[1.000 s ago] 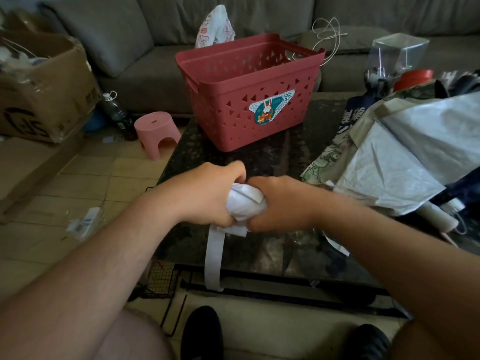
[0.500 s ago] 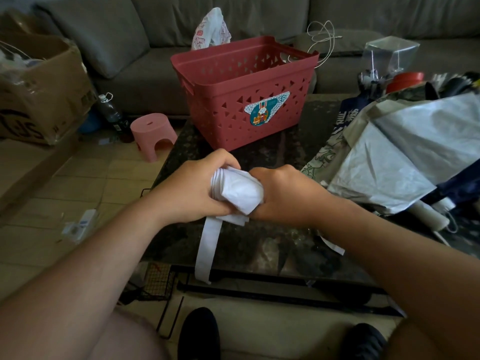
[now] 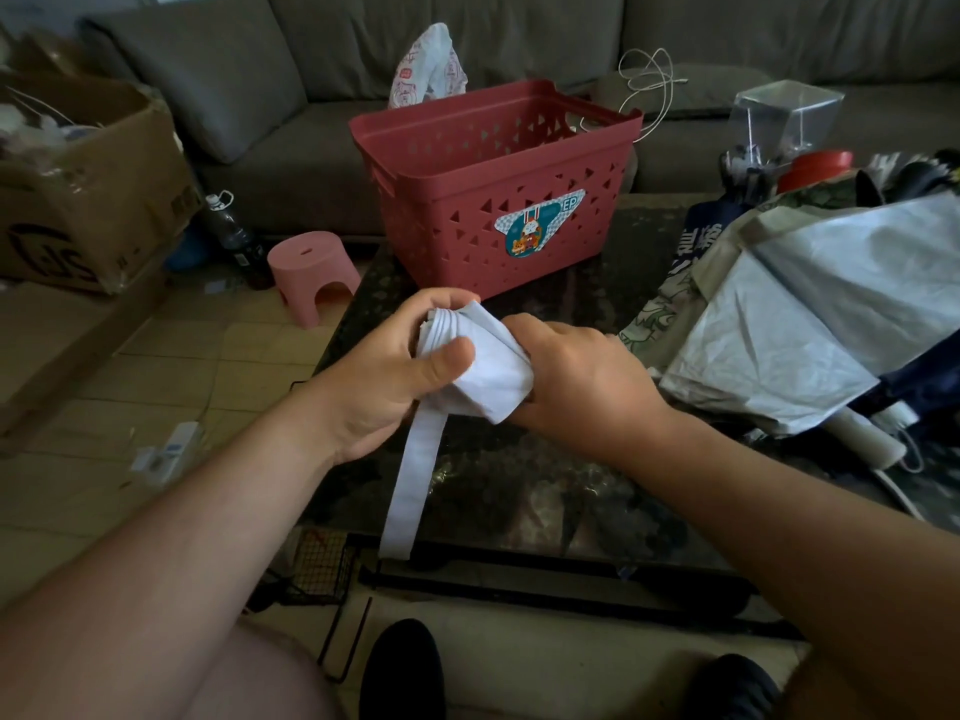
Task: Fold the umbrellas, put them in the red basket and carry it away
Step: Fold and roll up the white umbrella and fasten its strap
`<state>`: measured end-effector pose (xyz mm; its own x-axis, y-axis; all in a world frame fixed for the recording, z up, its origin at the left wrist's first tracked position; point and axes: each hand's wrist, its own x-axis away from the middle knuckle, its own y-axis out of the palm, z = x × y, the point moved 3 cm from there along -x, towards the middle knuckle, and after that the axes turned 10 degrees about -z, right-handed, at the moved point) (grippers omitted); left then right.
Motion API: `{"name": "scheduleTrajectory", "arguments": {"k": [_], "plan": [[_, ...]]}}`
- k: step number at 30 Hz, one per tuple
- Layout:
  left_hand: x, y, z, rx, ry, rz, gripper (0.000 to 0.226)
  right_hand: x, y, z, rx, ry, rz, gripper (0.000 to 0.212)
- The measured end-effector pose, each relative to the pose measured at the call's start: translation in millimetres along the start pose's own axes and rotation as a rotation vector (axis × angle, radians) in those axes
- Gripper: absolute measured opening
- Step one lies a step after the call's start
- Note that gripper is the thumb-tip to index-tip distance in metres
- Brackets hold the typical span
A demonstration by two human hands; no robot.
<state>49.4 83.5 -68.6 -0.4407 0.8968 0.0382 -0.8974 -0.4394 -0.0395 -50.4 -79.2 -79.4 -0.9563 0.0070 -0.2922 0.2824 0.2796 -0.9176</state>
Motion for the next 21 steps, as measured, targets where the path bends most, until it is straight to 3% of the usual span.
{"name": "scheduleTrajectory", "arguments": {"k": [3, 6, 10, 13, 16, 18, 21], "plan": [[-5, 2, -2, -0.075, 0.002, 0.112, 0.095, 0, -1, 0, 0.022, 0.011, 0.031, 0.045], [-6, -3, -4, -0.182, -0.002, 0.121, 0.081, -2, -5, 1, -0.079, 0.053, -0.033, 0.039], [-4, -6, 3, -0.202, 0.091, 0.103, 0.063, -3, -9, 2, -0.518, 0.162, -0.267, 0.031], [-4, -6, 7, -0.235, 0.124, 0.096, 0.053, -1, -6, -4, -0.944, 0.14, -0.458, 0.028], [-4, -2, 6, -0.278, 0.127, 0.099, 0.046, 1, -3, -4, -1.071, 0.078, -0.638, 0.03], [-4, 0, 7, -0.319, 0.139, 0.126, 0.041, 1, -3, -3, -1.092, 0.059, -0.664, 0.037], [-6, -1, 11, -0.388, 0.148, 0.183, 0.036, -2, -8, -4, -1.056, 0.072, -0.54, 0.037]]}}
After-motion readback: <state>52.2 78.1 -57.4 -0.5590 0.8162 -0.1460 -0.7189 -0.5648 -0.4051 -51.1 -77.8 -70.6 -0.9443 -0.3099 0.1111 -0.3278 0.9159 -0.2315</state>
